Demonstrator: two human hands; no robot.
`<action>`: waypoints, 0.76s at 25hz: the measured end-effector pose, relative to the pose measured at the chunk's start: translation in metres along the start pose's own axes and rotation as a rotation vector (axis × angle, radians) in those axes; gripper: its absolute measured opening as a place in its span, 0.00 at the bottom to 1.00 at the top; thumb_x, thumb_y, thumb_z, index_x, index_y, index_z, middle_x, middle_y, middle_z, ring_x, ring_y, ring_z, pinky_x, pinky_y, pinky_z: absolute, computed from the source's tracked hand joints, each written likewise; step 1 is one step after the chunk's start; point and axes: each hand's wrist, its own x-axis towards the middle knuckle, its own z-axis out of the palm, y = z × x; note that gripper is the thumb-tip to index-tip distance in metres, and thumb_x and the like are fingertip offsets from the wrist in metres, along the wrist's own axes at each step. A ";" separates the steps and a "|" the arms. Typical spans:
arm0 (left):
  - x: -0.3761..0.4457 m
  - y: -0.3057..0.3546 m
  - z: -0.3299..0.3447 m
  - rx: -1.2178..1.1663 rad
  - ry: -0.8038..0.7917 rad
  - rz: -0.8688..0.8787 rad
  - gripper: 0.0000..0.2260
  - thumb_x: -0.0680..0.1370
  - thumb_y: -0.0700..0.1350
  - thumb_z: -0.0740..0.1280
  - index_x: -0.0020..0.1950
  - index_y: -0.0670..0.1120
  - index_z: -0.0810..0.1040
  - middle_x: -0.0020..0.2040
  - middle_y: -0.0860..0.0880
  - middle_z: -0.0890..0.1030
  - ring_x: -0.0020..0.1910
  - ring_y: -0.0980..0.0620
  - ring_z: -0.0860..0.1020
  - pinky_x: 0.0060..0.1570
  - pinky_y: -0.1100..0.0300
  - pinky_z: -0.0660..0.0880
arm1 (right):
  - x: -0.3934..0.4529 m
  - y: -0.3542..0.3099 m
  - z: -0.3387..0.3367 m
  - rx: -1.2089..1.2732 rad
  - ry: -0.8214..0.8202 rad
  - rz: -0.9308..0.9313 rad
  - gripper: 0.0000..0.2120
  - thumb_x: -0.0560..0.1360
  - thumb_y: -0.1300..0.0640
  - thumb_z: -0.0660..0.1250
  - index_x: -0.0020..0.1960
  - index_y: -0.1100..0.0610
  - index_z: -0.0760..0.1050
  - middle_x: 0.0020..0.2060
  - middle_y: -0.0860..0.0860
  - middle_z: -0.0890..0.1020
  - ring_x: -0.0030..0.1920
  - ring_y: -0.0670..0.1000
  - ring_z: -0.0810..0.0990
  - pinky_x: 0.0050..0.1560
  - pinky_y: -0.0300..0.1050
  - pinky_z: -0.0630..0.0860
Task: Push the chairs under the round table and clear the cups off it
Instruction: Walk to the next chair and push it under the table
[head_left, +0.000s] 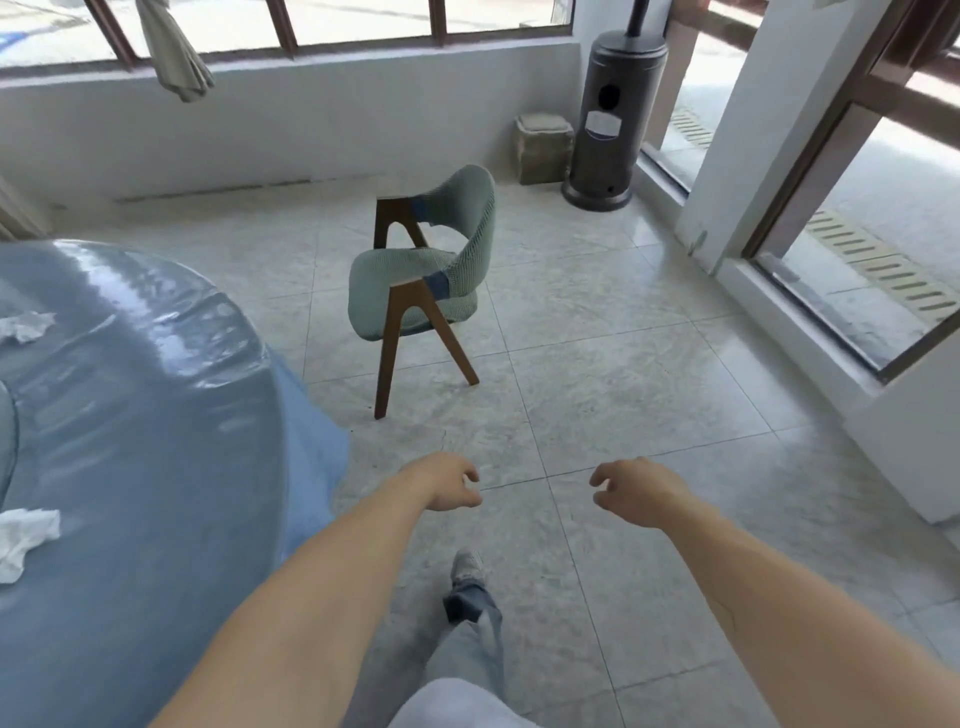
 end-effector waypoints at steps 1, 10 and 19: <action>0.018 -0.002 -0.017 0.008 0.006 0.005 0.23 0.78 0.56 0.66 0.71 0.50 0.73 0.66 0.48 0.77 0.63 0.48 0.76 0.63 0.52 0.73 | 0.020 -0.002 -0.013 -0.007 0.000 -0.006 0.17 0.79 0.45 0.61 0.67 0.45 0.73 0.62 0.47 0.79 0.61 0.52 0.77 0.54 0.47 0.74; 0.167 -0.033 -0.183 0.062 -0.002 0.009 0.23 0.78 0.57 0.65 0.71 0.51 0.72 0.69 0.48 0.75 0.64 0.46 0.75 0.62 0.49 0.74 | 0.196 -0.034 -0.147 0.031 0.066 0.029 0.17 0.80 0.45 0.60 0.68 0.44 0.72 0.61 0.47 0.80 0.59 0.51 0.79 0.56 0.49 0.77; 0.285 -0.037 -0.289 0.077 0.020 -0.015 0.23 0.77 0.56 0.65 0.71 0.51 0.74 0.67 0.49 0.76 0.62 0.47 0.76 0.61 0.49 0.76 | 0.339 -0.017 -0.227 0.045 0.021 0.007 0.18 0.79 0.45 0.61 0.69 0.44 0.71 0.61 0.48 0.80 0.58 0.52 0.79 0.55 0.48 0.77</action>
